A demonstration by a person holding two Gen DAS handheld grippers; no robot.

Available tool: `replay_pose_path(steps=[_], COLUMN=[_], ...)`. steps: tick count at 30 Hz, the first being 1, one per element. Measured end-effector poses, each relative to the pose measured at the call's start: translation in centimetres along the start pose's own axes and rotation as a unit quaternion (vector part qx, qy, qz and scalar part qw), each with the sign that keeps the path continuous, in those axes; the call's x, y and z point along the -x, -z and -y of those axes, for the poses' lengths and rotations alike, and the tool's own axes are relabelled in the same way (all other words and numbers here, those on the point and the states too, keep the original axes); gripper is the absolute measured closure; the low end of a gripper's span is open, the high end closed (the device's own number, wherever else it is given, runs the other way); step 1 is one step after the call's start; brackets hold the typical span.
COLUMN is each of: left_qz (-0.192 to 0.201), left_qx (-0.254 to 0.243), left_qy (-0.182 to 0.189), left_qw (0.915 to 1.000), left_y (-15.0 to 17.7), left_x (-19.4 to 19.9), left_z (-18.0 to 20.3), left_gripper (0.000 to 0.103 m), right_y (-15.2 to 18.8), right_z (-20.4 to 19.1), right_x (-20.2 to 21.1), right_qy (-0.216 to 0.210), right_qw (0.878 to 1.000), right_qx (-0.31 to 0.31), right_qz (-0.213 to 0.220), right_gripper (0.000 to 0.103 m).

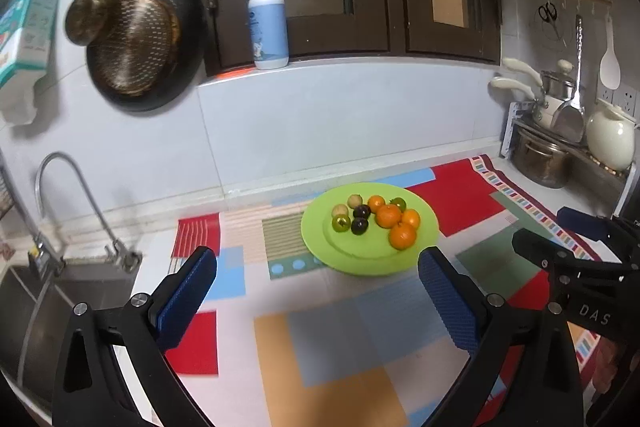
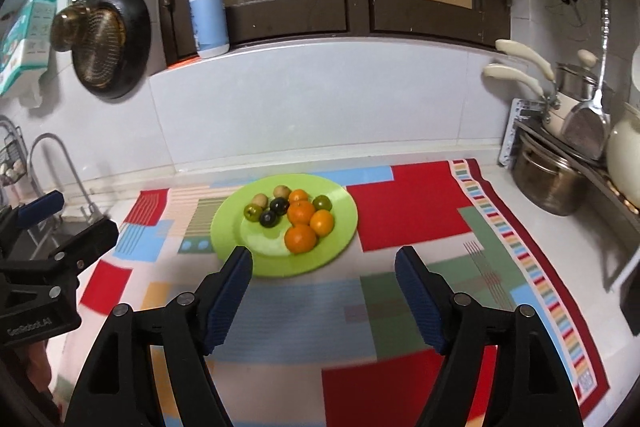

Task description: Organize fruits

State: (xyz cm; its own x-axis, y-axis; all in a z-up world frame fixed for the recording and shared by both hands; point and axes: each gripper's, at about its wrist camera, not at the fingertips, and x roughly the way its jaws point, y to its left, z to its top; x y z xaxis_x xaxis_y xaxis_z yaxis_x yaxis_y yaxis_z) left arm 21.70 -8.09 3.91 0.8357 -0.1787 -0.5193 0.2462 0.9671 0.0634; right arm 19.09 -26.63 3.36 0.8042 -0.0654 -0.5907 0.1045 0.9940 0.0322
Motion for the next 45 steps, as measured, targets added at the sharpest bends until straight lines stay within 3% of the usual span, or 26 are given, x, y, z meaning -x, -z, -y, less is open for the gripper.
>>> replay_pose_path(steps=[20, 45], left_qz=[0.025, 0.036], left_qx=[0.014, 0.013], left_qy=[-0.021, -0.037], left_qw=[0.9994, 0.9986], left_y=[4.4, 6.0], left_x=[11.4, 15.0], left_z=[2.0, 3.1], left_gripper=[0.0, 0.0], right_y=[4.9, 6.7], right_z=[0.4, 0.5], right_x=[10.3, 14.3], right_qy=[-0.025, -0.03], right_qw=[0.999, 0.998], right_qx=[0.025, 0.04], right_qz=[0.011, 0.026], right_gripper=[0.028, 0.028])
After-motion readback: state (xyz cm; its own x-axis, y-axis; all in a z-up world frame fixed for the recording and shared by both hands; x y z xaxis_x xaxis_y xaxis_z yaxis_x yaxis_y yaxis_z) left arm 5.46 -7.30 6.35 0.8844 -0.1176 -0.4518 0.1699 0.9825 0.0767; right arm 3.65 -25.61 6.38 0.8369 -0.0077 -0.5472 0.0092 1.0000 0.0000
